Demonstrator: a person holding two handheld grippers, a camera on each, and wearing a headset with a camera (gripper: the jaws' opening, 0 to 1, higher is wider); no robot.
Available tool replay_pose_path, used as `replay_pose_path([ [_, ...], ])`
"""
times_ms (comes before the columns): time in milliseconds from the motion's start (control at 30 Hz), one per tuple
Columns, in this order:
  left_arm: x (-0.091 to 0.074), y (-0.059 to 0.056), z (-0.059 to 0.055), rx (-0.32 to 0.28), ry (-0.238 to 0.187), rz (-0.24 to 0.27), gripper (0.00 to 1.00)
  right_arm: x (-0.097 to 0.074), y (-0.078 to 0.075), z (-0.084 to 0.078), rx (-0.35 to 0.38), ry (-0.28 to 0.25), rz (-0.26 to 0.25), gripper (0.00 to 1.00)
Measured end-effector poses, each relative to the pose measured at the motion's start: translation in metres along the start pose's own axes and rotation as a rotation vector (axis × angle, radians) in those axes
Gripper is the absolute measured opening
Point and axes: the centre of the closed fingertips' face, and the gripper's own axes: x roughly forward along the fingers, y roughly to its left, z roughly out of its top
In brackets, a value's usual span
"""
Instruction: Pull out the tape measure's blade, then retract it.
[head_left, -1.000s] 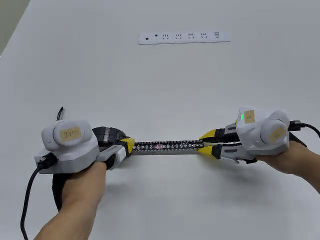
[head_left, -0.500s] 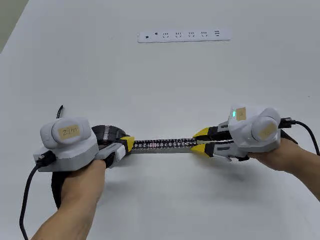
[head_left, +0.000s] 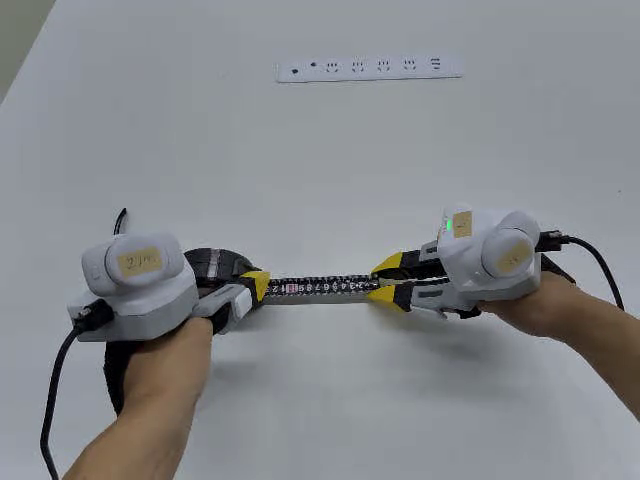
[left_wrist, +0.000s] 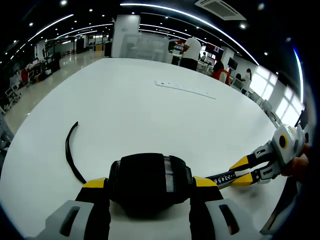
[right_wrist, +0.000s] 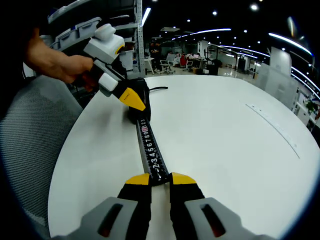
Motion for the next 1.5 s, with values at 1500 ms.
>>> replay_pose_path([
  [1500, -0.001, 0.002, 0.000, -0.041, 0.001, -0.019, 0.61, 0.057, 0.021, 0.045, -0.013, -0.034, 0.043, 0.12],
])
